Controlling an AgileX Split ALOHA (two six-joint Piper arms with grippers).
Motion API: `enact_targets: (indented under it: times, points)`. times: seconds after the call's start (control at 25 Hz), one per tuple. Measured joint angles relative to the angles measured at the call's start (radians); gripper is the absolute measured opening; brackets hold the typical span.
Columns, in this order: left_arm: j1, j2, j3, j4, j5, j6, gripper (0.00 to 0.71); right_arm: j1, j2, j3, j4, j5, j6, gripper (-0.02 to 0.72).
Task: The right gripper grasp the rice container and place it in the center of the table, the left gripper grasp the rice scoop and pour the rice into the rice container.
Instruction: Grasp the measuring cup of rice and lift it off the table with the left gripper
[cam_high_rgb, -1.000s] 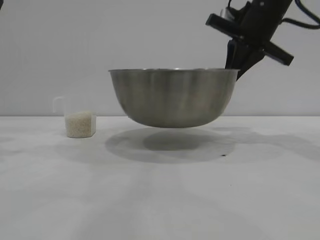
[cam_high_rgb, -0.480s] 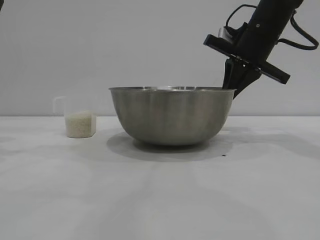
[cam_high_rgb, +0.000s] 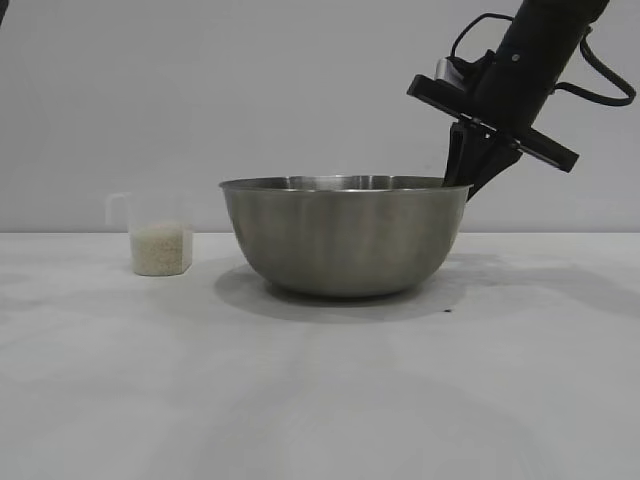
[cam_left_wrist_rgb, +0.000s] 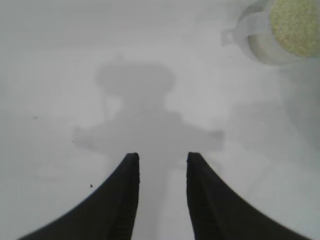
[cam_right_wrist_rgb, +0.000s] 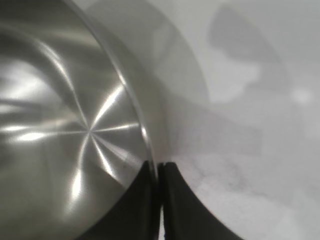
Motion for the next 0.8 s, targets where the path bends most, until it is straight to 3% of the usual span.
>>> enact_targets:
  times: [0.04,0.24,0.4,0.44,0.64,0.8]
  points:
    - [0.0,0.0,0.0,0.0,0.002,0.0,0.233,0.0,0.0,0.0,0.001,0.0,0.0,0.127]
    - [0.0,0.0,0.0,0.0,0.018,0.0,0.233,0.0,0.0,0.0,0.002,0.0,0.01,0.292]
    - [0.0,0.0,0.0,0.0,0.019,0.0,0.233,0.0,-0.007,0.0,0.0,0.0,0.027,0.288]
    - [0.0,0.0,0.0,0.0,0.019,0.0,0.233,0.0,-0.012,0.0,-0.009,0.0,0.031,0.33]
    - [0.0,0.0,0.0,0.0,0.02,0.0,0.233,0.0,-0.073,0.0,-0.096,0.007,0.053,0.315]
    - [0.0,0.0,0.0,-0.002,0.02,0.0,0.233,0.0,-0.116,0.0,-0.213,0.036,0.098,0.315]
